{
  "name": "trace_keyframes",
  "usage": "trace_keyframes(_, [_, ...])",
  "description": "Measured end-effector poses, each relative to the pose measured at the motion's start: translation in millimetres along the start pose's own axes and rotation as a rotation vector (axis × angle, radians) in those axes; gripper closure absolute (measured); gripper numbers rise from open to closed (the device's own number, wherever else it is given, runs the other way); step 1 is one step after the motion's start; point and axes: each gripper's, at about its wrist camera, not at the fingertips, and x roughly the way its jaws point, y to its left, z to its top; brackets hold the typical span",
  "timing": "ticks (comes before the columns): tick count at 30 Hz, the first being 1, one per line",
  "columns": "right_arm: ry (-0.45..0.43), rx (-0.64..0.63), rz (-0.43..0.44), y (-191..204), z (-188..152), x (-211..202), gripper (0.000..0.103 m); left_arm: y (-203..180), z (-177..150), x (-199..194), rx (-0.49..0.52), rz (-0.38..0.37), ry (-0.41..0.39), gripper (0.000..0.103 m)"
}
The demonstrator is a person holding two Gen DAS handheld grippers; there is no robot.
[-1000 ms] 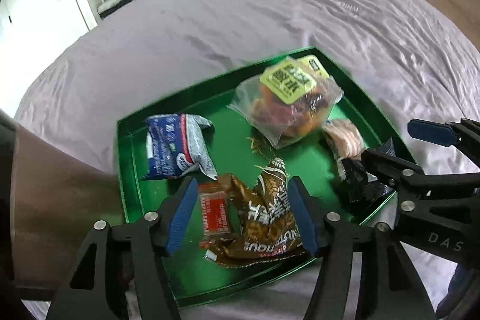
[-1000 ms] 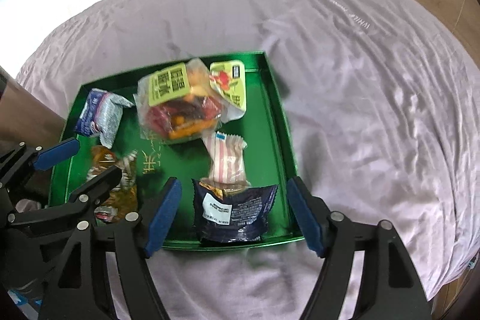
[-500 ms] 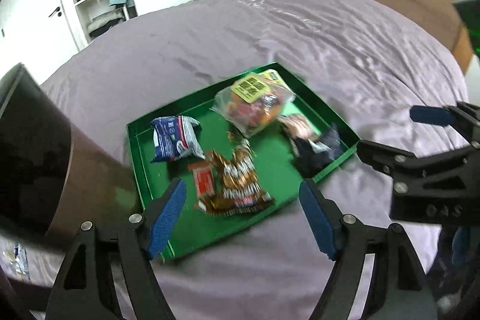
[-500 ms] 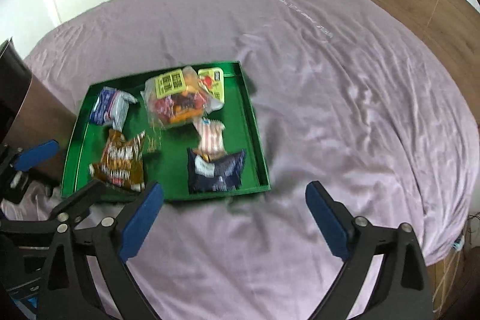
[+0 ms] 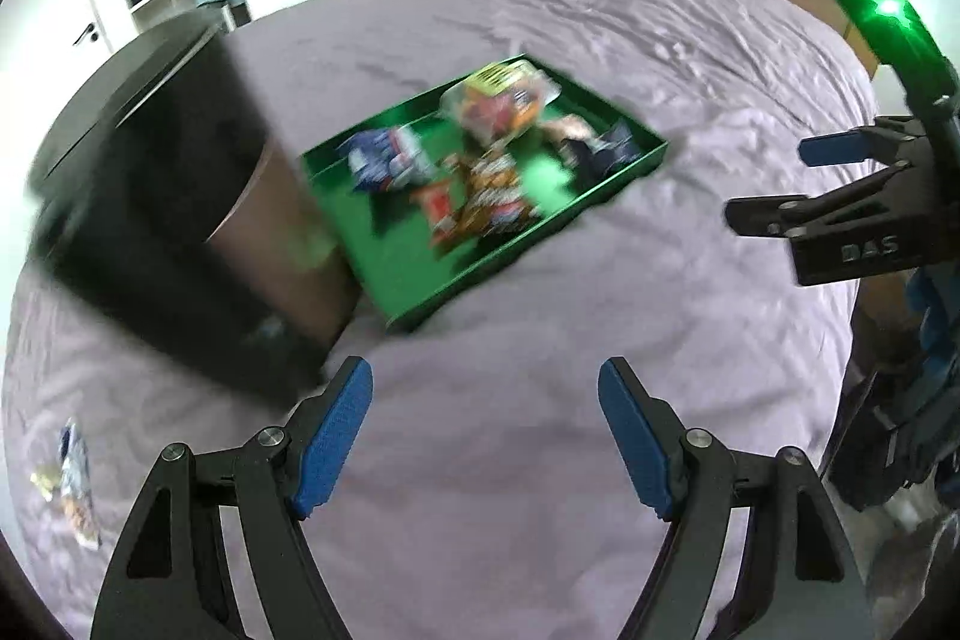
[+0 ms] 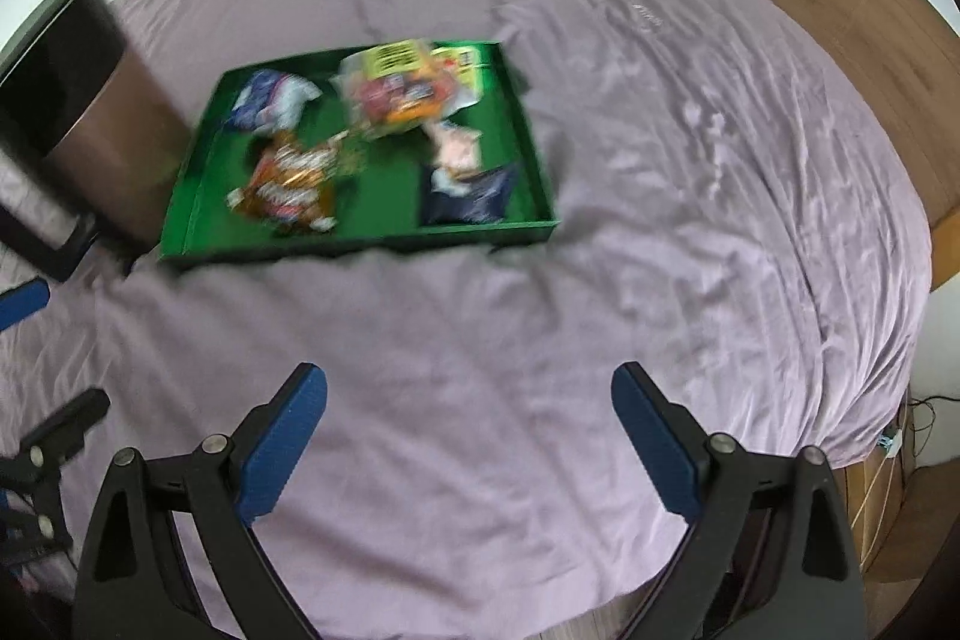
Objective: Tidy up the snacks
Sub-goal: 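Move both open tools back toward the remaining snacks on the bed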
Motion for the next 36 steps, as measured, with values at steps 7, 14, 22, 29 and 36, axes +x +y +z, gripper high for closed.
trace_keyframes(7, [0.035, -0.105, 0.061, 58.5, -14.1, -14.4, 0.000, 66.7, -45.1, -18.1, -0.111, 0.126, 0.048, 0.030])
trace_keyframes(14, [0.074, -0.242, 0.162, 129.2, -23.8, -20.9, 0.000, 141.3, -93.9, -41.0, -0.249, 0.263, 0.095, 0.030])
trace_keyframes(22, [0.086, -0.433, 0.274, 222.2, -32.2, -30.5, 0.000, 201.5, -126.1, -63.4, -0.399, 0.371, 0.122, 0.030])
trace_keyframes(29, [0.073, -0.520, 0.355, 285.4, -24.0, -39.6, 0.000, 237.4, -147.7, -75.0, -0.479, 0.408, 0.131, 0.030])
trace_keyframes(36, [0.046, -0.544, 0.420, 346.9, -2.4, -47.5, 0.000, 272.0, -170.6, -90.0, -0.537, 0.437, 0.139, 0.030])
